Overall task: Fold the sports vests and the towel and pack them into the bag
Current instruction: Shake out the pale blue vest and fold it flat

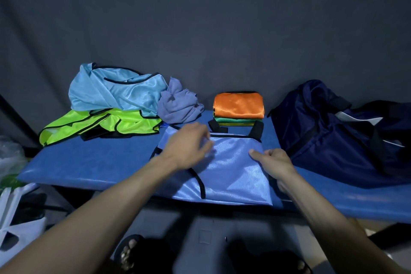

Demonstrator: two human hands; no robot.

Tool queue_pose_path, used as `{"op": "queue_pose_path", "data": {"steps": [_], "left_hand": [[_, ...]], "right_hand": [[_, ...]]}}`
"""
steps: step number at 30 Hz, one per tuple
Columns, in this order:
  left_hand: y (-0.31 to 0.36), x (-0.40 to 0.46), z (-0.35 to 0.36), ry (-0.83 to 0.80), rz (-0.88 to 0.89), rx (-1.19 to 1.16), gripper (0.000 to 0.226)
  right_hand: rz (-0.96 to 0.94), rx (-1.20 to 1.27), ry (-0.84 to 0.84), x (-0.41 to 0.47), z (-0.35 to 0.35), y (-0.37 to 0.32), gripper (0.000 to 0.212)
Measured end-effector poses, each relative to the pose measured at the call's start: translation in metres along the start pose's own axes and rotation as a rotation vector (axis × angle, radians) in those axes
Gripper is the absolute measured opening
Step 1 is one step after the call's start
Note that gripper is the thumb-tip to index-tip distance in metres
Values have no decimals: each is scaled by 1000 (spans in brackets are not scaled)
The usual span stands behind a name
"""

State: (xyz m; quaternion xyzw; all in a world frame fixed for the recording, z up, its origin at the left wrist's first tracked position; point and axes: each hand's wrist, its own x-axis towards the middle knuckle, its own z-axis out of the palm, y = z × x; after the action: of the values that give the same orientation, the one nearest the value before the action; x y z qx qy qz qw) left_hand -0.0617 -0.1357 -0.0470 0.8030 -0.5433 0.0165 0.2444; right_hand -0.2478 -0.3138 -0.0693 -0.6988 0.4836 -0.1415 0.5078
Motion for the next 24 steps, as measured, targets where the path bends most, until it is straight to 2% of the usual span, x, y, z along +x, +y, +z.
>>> {"op": "queue_pose_path", "data": {"steps": [4, 6, 10, 12, 15, 18, 24], "left_hand": [[15, -10, 37, -435, -38, 288, 90], [16, -11, 44, -481, -64, 313, 102], [30, -13, 53, -512, -91, 314, 112], [38, -13, 54, -485, -97, 300, 110], [40, -6, 53, -326, -88, 283, 101], [33, -4, 56, -400, -112, 271, 104], [24, 1, 64, -461, -82, 255, 108]], "right_hand": [[55, 146, -40, -4, 1, -3, 33], [57, 220, -48, -5, -1, -2, 30], [34, 225, 32, 3, -16, 5, 32], [51, 211, 26, 5, -23, 7, 31], [67, 163, -63, -3, -27, 4, 23], [78, 164, -115, -4, -28, 5, 17], [68, 391, -282, -8, -36, -2, 28]]}}
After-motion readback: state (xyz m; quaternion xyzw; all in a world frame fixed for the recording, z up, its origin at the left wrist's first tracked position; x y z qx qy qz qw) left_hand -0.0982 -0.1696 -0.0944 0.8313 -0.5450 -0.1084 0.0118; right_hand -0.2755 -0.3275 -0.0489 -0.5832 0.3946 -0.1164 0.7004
